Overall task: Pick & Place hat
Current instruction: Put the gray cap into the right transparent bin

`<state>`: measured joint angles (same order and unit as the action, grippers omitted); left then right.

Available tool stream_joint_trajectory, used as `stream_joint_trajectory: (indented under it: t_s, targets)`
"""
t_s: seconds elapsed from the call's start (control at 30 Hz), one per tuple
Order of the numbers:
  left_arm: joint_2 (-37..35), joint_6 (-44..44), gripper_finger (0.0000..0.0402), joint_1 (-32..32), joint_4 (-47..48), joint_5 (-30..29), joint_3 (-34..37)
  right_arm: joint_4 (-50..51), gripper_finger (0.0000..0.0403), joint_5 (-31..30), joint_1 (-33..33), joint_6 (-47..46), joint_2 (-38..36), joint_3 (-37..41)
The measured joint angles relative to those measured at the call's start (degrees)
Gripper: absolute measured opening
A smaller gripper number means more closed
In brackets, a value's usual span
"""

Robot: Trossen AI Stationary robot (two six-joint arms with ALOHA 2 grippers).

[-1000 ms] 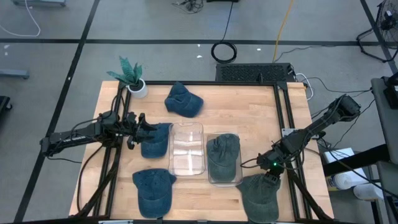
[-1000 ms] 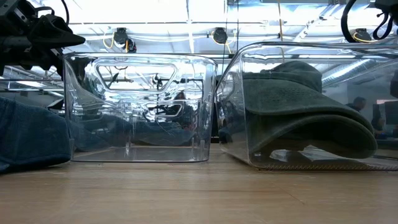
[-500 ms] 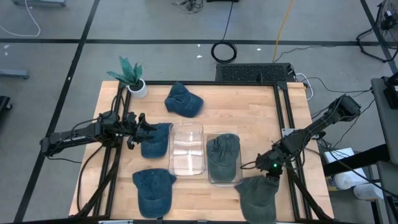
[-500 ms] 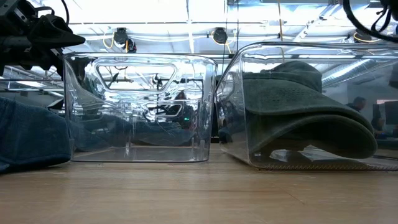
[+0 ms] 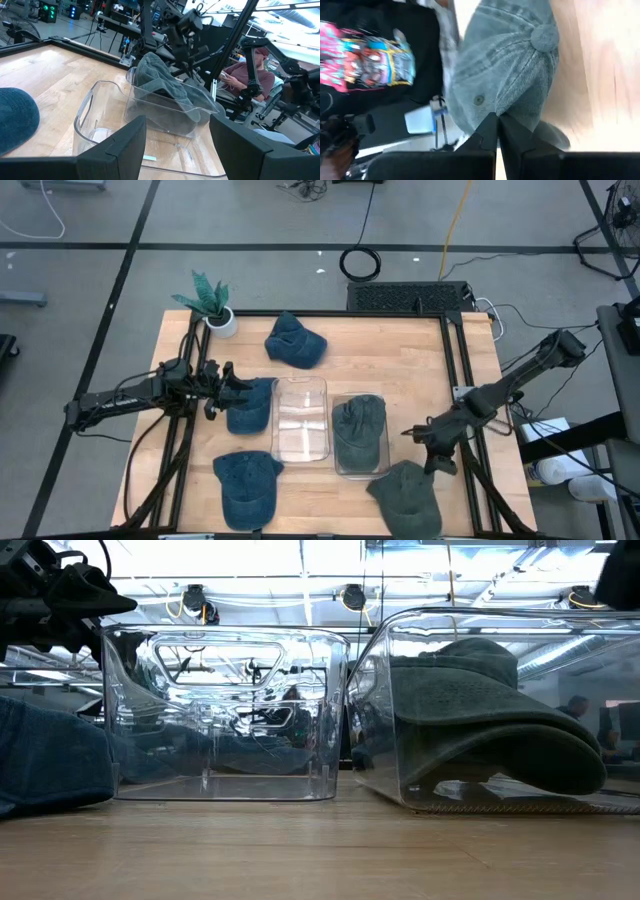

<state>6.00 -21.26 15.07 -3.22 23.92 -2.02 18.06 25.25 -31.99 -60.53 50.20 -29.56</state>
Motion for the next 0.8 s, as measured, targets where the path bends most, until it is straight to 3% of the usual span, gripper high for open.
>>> stream_joint_trajectory:
  t_s: [0.23,0.43,0.8]
  targets:
    - [0.00,0.00,0.0228,0.01,-0.01,0.00,0.00,-0.62,0.0000,-4.21,0.00,4.32,-7.66,0.00]
    - [0.00,0.00,0.0228,0.02,0.00,0.00,0.00,-8.66,0.0000,-4.16,0.00,11.87,-12.18,0.00]
    - [0.00,0.00,0.0228,0.00,0.00,0.00,0.02,-10.56,0.0000,-5.96,0.00,24.37,-15.50,0.00]
